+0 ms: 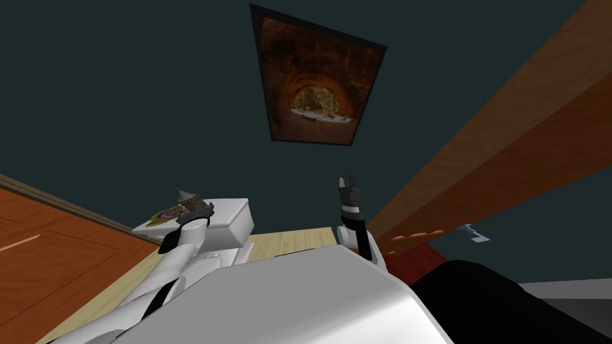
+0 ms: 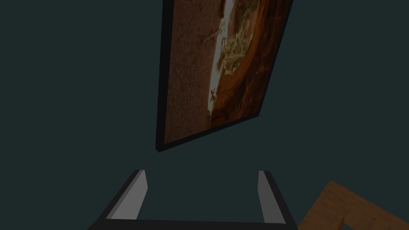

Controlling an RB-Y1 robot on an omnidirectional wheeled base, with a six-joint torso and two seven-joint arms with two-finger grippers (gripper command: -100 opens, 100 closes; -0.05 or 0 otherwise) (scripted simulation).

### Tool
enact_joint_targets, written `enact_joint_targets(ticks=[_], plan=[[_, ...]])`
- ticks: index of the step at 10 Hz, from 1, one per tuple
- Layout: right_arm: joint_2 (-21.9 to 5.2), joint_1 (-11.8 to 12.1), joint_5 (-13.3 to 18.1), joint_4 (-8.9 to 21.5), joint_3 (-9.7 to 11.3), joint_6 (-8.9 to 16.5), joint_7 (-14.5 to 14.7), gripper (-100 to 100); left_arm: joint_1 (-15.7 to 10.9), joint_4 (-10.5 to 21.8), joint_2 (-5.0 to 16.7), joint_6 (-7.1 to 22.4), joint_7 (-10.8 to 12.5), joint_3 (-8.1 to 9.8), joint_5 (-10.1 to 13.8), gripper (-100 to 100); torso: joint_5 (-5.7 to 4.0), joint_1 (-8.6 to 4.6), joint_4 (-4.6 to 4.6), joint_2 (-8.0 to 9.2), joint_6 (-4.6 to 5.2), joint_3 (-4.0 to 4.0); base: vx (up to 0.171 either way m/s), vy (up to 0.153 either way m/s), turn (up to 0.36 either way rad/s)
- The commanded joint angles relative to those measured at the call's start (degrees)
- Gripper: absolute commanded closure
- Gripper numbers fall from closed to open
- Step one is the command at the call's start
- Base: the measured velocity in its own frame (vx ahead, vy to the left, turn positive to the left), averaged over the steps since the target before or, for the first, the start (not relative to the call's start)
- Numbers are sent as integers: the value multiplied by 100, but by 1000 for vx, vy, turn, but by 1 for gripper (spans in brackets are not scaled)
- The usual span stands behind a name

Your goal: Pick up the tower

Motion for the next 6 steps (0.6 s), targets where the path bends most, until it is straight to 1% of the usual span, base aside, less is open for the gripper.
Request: enact_joint_targets(ticks=[1, 2, 3, 4, 5, 6], plan=[[0, 0, 0, 0, 0, 0, 0, 0, 180, -167, -52, 89, -109, 111, 106, -100, 0, 0, 0, 0, 0, 0, 58, -47, 14], [-1, 0, 0, 0, 0, 0, 0, 0, 411, -395, 202, 356, 136, 333, 86, -100, 4, 17, 2, 12, 0, 6, 106, -88, -80], [0, 0, 0, 0, 0, 0, 0, 0, 506, -422, 202, 420, 129, 333, 86, -100, 1, 7, 2, 0, 3, 2, 112, -91, -46], [0, 0, 0, 0, 0, 0, 0, 0, 649, -422, 202, 420, 136, 333, 86, -100, 2, 6, 0, -1, 0, -1, 48, -52, 5], [0, 0, 0, 0, 0, 0, 0, 0, 848, -676, 450, 712, 301, 555, 66, -100, 4, 17, 3, 15, 0, 8, 85, -110, -102], [0, 0, 0, 0, 0, 0, 0, 0, 965, -676, 456, 752, 381, 555, 66, -100, -1, 2, 4, 8, 2, 6, 103, -106, -30]])
